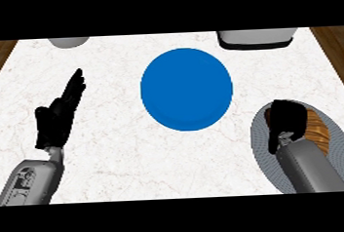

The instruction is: Pick the sweet potato from the placemat and place it in the plate

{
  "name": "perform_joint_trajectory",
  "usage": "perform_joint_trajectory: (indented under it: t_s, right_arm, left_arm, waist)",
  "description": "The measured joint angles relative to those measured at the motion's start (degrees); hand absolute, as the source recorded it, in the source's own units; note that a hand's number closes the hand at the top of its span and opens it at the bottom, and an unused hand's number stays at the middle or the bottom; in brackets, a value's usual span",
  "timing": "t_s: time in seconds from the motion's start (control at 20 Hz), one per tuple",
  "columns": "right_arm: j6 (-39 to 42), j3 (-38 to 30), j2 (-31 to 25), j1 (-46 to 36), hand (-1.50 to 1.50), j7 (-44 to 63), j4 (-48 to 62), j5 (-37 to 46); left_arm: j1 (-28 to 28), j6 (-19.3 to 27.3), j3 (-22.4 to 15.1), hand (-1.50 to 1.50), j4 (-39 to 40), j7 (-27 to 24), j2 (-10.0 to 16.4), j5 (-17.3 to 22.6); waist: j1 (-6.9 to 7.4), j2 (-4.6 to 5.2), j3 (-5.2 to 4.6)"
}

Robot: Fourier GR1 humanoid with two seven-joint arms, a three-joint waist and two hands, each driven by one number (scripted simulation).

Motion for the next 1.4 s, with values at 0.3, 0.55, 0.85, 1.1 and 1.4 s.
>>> perform_joint_trajectory:
  t_s: [0.3, 0.55, 0.85, 1.1, 1.4]
  right_arm:
    - [-3.84, -0.91, -0.86, -0.67, 1.5, -2.99, 1.68, 2.03]
    - [-6.1, -1.34, -1.0, 0.14, 1.5, -4.7, 0.41, 3.16]
    - [-9.49, -6.63, 1.68, 10.11, 1.5, -7.22, -11.71, -6.52]
    - [-15.45, -7.53, 2.92, 17.37, 1.5, -9.69, -24.96, -9.58]
    - [-19.36, -6.86, 2.42, 17.67, 1.5, -12.85, -38.77, -10.65]
  left_arm:
    - [-0.27, -0.64, 0.97, 0.0, -1.16, 1.3, -1.56, -1.76]
    - [-0.09, -2.41, 2.86, 0.0, 0.51, -0.1, -1.83, -2.09]
    - [0.99, -1.95, 3.24, 0.0, -1.3, 1.42, -1.82, -2.36]
    - [0.97, -2.31, 3.97, 0.0, -0.75, 1.18, -1.69, -2.15]
    - [0.2, -2.58, 3.73, 0.0, -0.6, 1.41, -2.19, -2.44]
  waist:
    - [0.09, -0.2, -0.19]
    - [-0.03, -0.1, -0.09]
    - [-1.45, -0.52, -0.04]
    - [-1.73, -0.38, 0.03]
    - [-1.15, -0.27, 0.04]
